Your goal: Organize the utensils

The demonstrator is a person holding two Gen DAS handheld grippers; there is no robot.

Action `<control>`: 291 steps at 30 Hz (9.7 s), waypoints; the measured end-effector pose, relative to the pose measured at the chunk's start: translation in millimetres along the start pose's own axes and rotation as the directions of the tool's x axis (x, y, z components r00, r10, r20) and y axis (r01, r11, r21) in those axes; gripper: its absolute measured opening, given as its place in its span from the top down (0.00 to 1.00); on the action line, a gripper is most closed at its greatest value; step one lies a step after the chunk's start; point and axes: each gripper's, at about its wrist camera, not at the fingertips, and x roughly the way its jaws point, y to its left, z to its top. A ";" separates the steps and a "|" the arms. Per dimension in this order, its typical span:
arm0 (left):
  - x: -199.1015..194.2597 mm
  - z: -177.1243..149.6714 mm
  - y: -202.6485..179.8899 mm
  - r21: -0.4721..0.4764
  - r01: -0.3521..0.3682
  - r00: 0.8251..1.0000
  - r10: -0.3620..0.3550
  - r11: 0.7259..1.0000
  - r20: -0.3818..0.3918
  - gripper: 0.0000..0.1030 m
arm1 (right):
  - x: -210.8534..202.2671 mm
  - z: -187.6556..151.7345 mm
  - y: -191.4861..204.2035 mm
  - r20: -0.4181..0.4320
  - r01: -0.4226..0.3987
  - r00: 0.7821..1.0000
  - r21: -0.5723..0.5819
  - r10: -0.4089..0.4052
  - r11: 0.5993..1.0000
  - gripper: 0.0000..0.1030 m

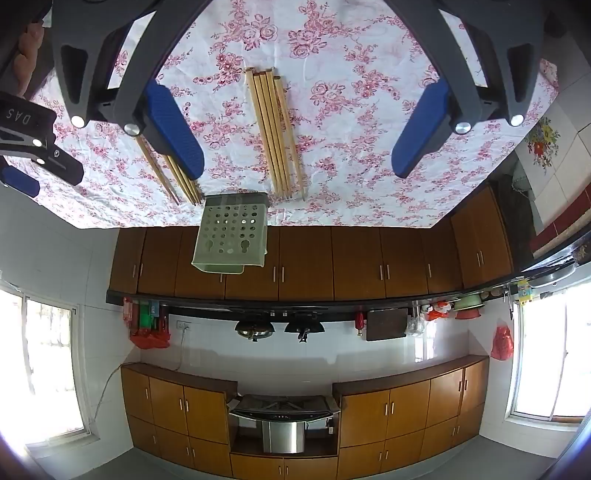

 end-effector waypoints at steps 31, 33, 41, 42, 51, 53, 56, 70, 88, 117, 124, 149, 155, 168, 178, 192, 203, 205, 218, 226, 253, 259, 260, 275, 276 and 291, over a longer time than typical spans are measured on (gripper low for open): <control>0.0 0.0 0.1 -0.002 0.000 1.000 0.000 1.000 -0.002 0.04 | -0.3 0.4 0.4 0.001 -0.001 1.000 0.002 0.001 1.000 0.02; 0.0 0.0 -0.1 -0.001 0.000 1.000 0.000 1.000 -0.002 0.04 | -0.3 0.4 0.3 0.001 -0.001 1.000 0.003 0.001 1.000 0.02; 0.1 0.0 0.1 -0.002 0.001 1.000 -0.001 1.000 -0.002 0.04 | -0.5 0.0 0.1 0.001 -0.001 1.000 0.003 0.001 1.000 0.02; 0.1 0.0 0.1 -0.002 0.001 1.000 -0.001 1.000 -0.002 0.04 | -0.5 -0.1 0.0 0.000 -0.001 1.000 0.003 0.001 1.000 0.02; 0.1 0.0 0.1 -0.002 0.001 1.000 -0.001 1.000 -0.002 0.04 | -0.6 -0.7 -0.1 0.000 -0.001 1.000 0.004 0.001 1.000 0.02; 0.1 0.0 0.1 -0.002 0.001 1.000 -0.001 1.000 -0.002 0.04 | -0.5 -0.7 -0.2 0.000 -0.002 1.000 0.005 0.002 1.000 0.02; 0.1 0.0 0.1 -0.002 0.001 1.000 -0.001 1.000 -0.003 0.04 | -0.4 -0.8 -0.3 0.000 -0.002 1.000 0.005 0.002 1.000 0.02; 0.1 0.0 0.1 -0.002 0.001 1.000 -0.001 1.000 -0.003 0.04 | 0.2 -1.3 -0.6 0.000 -0.002 1.000 0.006 0.002 1.000 0.02; 0.2 0.0 0.2 -0.003 0.002 1.000 -0.002 1.000 -0.003 0.04 | 0.9 -2.5 -1.0 -0.002 -0.002 1.000 0.007 0.002 1.000 0.02; 90.7 -23.5 29.5 -0.003 -0.074 0.949 0.070 0.997 -0.306 0.13 | 86.3 -20.4 -34.2 -0.272 0.058 0.962 0.081 -0.034 0.995 0.37; 136.0 -31.8 28.4 -0.068 0.025 0.903 -0.051 0.997 -0.427 0.43 | 133.7 -28.3 -41.6 -0.391 0.035 0.920 0.129 0.018 0.991 0.64; 189.8 -42.4 27.2 0.001 0.046 0.849 -0.038 0.999 -0.527 0.91 | 167.9 -29.7 -30.3 -0.432 0.023 0.901 -0.008 -0.024 1.000 0.92; 208.4 -35.4 46.9 -0.007 0.003 0.854 -0.006 1.000 -0.521 0.91 | 185.9 -19.5 -50.5 -0.429 0.076 0.901 0.017 -0.062 0.997 0.92; 197.1 -40.0 49.5 -0.001 0.029 0.853 -0.025 1.000 -0.521 0.91 | 179.6 -23.9 -53.0 -0.430 0.071 0.901 0.009 -0.060 0.997 0.92; 173.2 3.9 58.0 -0.010 0.023 0.918 -0.025 1.000 -0.395 0.92 | 145.8 22.9 -58.1 -0.270 0.059 0.961 0.018 -0.052 0.998 0.92; 148.3 107.9 77.6 -0.066 0.016 0.988 -0.026 0.998 -0.152 0.92 | 117.2 99.7 -62.3 -0.033 0.016 0.999 0.040 -0.014 0.999 0.92; 119.0 191.4 56.4 -0.050 0.076 0.995 -0.073 0.996 0.063 0.92 | 85.8 181.8 -39.7 0.223 -0.076 0.973 0.051 0.062 0.996 0.92; 112.0 206.6 44.6 -0.046 0.111 0.989 -0.106 0.993 0.104 0.92 | 78.3 196.3 -33.8 0.286 -0.110 0.954 0.060 0.088 0.992 0.92; 150.6 208.7 -23.9 -0.033 0.254 0.965 -0.250 0.967 0.084 0.92 | 128.6 189.6 -8.2 0.337 -0.174 0.930 0.044 0.149 0.984 0.92; 190.7 181.6 -35.8 -0.032 0.242 0.970 -0.240 0.970 0.045 0.92 | 154.2 166.1 -7.4 0.204 -0.169 0.967 0.063 0.153 0.984 0.92; 161.6 -0.5 37.9 -0.136 0.093 0.907 -0.140 0.986 -0.396 0.63 | 166.3 -12.2 -23.7 -0.439 -0.134 0.882 0.116 0.172 0.984 0.85; 167.1 -24.7 27.1 -0.148 0.109 0.872 -0.167 0.983 -0.461 0.66 | 174.0 -19.3 -8.7 -0.451 -0.123 0.881 0.073 0.143 0.990 0.85; 168.2 -27.1 27.3 -0.150 0.111 0.868 -0.170 0.982 -0.466 0.66 | 171.5 -21.7 -9.4 -0.450 -0.121 0.881 0.080 0.144 0.989 0.85; 177.1 -34.9 18.2 -0.135 0.137 0.847 -0.187 0.981 -0.498 0.72 | 174.8 -24.5 -15.4 -0.452 -0.068 0.889 0.013 0.066 0.998 0.92; 176.9 -35.3 17.0 -0.133 0.141 0.846 -0.189 0.981 -0.499 0.73 | 175.3 -24.3 -14.9 -0.447 -0.044 0.894 -0.012 0.034 0.999 0.92; 178.1 -44.6 -1.5 -0.044 0.161 0.827 -0.159 0.986 -0.540 0.82 | 172.6 -26.2 -20.3 -0.450 -0.048 0.892 0.007 0.046 0.999 0.92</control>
